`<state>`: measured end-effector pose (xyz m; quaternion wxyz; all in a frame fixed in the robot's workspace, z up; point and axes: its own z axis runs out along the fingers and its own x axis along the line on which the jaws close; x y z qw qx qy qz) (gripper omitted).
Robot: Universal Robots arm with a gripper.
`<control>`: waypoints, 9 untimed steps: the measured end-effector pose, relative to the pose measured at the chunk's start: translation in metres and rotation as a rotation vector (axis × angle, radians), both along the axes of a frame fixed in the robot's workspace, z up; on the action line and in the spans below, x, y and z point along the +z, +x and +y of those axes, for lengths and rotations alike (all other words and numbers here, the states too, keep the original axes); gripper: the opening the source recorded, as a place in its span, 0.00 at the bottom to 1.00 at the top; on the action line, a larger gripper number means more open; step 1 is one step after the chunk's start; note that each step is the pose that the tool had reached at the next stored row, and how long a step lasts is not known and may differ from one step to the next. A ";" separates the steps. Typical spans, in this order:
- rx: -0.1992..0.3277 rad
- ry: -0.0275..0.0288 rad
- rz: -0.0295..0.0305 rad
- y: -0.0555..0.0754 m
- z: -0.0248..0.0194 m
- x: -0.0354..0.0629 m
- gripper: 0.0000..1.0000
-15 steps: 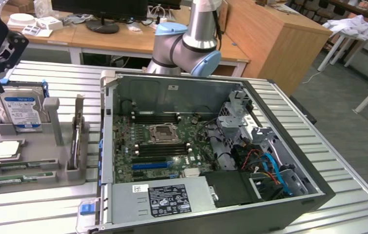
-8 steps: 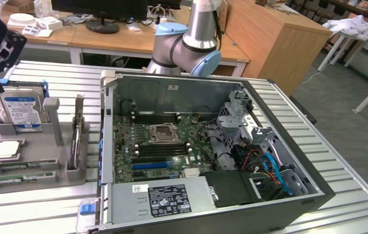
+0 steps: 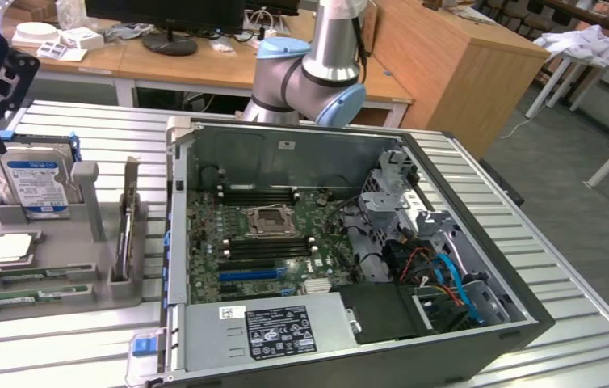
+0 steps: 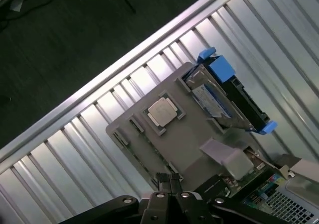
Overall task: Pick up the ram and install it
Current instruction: 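Pick up the ram and move it above insertion slot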
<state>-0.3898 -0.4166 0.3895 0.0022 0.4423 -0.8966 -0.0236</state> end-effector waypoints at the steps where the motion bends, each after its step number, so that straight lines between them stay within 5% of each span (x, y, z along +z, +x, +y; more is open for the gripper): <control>1: 0.018 0.0000 0.0000 0.000 0.0000 0.0000 0.11; 9: 0.157 0.0000 0.0000 0.000 0.0000 -0.0004 0.11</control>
